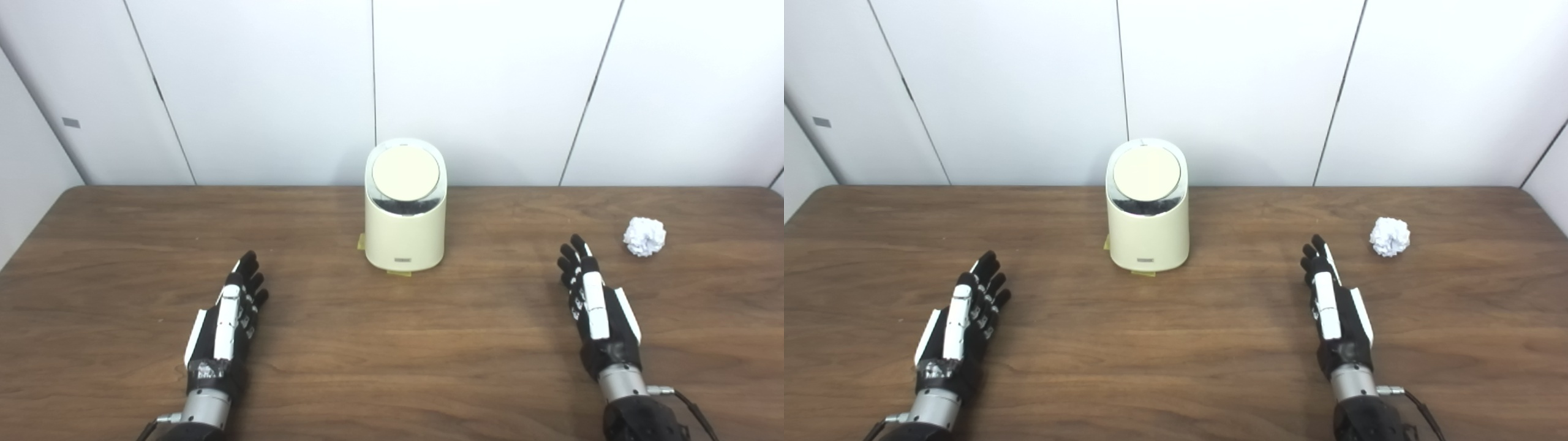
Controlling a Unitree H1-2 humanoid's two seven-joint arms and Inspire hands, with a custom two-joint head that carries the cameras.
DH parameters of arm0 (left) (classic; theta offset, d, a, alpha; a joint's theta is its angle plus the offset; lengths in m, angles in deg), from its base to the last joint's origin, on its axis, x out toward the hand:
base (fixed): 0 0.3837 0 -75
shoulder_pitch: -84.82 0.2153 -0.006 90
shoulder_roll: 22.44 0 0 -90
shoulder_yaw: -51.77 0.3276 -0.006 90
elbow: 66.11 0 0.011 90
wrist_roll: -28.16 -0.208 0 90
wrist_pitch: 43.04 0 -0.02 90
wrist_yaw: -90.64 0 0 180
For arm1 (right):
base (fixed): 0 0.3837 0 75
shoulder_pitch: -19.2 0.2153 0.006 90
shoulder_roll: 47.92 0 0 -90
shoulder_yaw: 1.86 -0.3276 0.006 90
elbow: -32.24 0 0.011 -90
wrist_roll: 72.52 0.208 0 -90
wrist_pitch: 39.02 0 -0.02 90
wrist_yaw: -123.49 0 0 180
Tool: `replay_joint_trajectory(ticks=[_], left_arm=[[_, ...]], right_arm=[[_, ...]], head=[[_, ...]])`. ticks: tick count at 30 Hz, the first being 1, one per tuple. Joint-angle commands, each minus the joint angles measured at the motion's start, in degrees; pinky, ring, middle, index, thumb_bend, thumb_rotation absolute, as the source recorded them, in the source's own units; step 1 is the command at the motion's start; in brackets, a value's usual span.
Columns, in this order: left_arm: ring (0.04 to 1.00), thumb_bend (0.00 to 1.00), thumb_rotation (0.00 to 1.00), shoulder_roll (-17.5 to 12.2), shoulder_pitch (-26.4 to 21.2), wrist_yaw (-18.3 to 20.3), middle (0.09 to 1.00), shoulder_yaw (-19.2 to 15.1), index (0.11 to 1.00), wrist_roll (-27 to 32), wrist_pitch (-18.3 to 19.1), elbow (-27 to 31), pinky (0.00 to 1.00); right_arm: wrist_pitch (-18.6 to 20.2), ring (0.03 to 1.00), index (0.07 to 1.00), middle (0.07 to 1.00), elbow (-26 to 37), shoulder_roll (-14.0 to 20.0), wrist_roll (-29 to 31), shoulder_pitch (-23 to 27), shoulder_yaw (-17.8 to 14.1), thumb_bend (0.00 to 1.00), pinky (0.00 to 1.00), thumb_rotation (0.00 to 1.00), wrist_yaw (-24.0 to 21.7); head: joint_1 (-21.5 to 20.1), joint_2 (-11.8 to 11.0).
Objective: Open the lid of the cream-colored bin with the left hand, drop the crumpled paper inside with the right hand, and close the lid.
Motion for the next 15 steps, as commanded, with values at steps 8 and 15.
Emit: replay_joint_trajectory(ticks=[8,15], left_arm=[[1.0,0.39,0.9,-0.5,-1.1,0.1,1.0,0.1,1.0,-0.2,-1.8,0.3,1.0],[1.0,0.42,0.82,-1.0,-1.8,-0.6,1.0,0.5,1.0,-1.7,-0.6,1.3,1.0]], right_arm=[[-1.2,0.969,0.988,0.969,0.6,0.5,-0.6,1.8,0.0,0.61,1.0,1.0,-0.2],[-1.2,0.973,0.989,0.97,0.3,0.4,-0.4,2.1,0.0,0.6,1.0,1.0,-0.3]], head=[[0.0,0.1],[0.2,-0.5]])
